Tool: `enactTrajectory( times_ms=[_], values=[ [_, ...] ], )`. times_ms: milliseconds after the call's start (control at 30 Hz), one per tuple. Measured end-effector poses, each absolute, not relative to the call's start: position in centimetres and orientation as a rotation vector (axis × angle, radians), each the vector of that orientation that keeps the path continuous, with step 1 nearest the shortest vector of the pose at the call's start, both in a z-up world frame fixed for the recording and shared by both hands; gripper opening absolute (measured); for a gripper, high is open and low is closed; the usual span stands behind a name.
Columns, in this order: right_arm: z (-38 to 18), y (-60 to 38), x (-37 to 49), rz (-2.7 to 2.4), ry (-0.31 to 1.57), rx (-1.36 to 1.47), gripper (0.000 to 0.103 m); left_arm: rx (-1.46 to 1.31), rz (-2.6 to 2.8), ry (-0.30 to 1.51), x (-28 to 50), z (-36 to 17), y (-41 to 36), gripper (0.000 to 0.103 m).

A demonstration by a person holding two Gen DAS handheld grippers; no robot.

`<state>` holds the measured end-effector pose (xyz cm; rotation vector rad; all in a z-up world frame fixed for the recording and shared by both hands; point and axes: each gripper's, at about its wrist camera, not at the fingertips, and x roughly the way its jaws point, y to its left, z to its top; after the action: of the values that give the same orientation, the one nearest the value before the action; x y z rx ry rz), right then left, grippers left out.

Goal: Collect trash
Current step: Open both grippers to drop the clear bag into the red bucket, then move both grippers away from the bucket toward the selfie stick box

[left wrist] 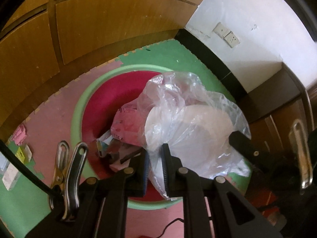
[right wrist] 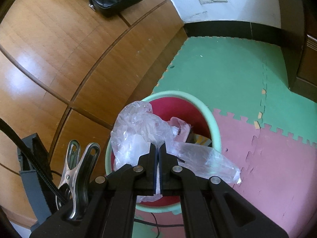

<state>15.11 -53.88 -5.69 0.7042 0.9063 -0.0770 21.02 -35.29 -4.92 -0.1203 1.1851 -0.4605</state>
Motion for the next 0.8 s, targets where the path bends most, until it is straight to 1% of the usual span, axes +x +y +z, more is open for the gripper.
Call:
enactTrajectory(
  times_ms=[233,333,400,800],
  values=[
    [-5.5,-53.9,15.1,-0.109,0.914,0.706,0.006,-0.072,-0.427,1.183,20.8,-5.0,-35.5,0.016],
    [-5.5,-54.1,15.0,-0.12,0.917,0.714,0.011,-0.057,-0.426,1.179,20.6,-4.7,-35.7,0.023],
    [-5.5,-54.1,15.0,-0.125,0.919,0.709,0.013,-0.041,-0.423,1.169,20.5,-4.5,-35.8,0.023],
    [-4.9,-53.9,15.1,-0.133,0.912,0.69,0.017,-0.019,-0.409,1.13,20.1,-3.3,-35.9,0.023]
  ],
)
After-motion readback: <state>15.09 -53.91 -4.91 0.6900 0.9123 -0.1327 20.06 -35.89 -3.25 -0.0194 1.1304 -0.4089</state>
